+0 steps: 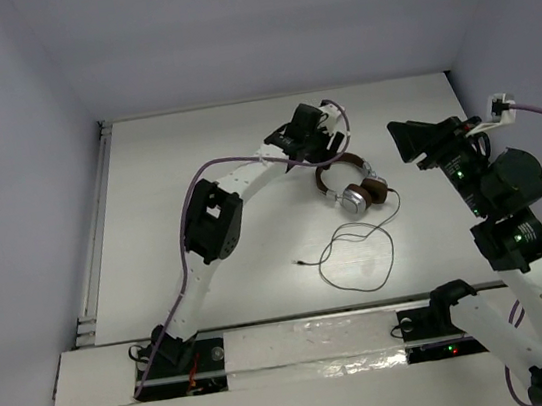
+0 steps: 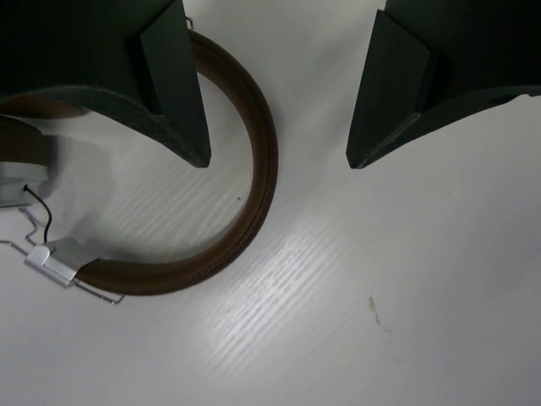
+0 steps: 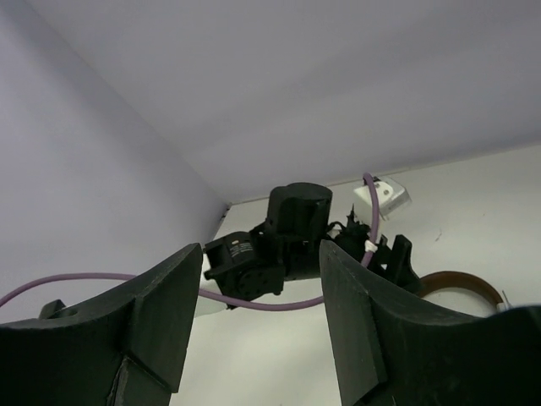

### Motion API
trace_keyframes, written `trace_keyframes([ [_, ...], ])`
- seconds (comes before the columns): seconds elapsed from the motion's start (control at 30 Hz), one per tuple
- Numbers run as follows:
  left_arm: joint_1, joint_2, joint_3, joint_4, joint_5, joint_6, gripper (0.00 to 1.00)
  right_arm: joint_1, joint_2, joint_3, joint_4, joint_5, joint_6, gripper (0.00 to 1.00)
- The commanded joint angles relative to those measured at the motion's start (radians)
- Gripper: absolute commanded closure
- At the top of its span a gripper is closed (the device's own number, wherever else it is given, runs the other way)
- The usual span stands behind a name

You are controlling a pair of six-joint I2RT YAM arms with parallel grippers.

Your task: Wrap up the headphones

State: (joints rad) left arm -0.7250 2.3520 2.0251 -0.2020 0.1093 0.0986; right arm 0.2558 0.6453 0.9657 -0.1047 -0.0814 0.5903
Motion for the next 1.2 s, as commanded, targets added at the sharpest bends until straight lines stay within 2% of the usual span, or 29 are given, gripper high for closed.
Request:
trace_keyframes([
  [0.0,-0.004,0.026,0.066,-0.080,0.044,0.038,0.37,0.002,0.002,0.002,0.040,-0.024,-0.020,0.36],
  [0.6,-0.031,0.220,0.224,-0.169,-0.030,0.081,0.45,0.002,0.014,-0.022,0.082,-0.072,0.009,0.37],
  [0.83,-0.040,0.277,0.271,-0.182,-0.043,0.081,0.64,0.002,0.017,-0.031,0.092,-0.077,0.016,0.38],
  [0.9,-0.040,0.285,0.276,-0.177,-0.037,0.076,0.73,0.002,0.017,-0.032,0.092,-0.078,0.019,0.38],
  [1.03,-0.040,0.271,0.244,-0.152,-0.052,0.076,1.00,0.002,0.016,-0.028,0.085,-0.063,0.013,0.38],
  [1.1,-0.040,0.242,0.195,-0.116,-0.072,0.072,1.00,0.002,0.016,-0.031,0.091,-0.061,0.013,0.38],
  [1.17,-0.040,0.195,0.150,-0.091,-0.079,0.061,1.00,0.002,0.019,-0.035,0.094,-0.063,0.014,0.47],
])
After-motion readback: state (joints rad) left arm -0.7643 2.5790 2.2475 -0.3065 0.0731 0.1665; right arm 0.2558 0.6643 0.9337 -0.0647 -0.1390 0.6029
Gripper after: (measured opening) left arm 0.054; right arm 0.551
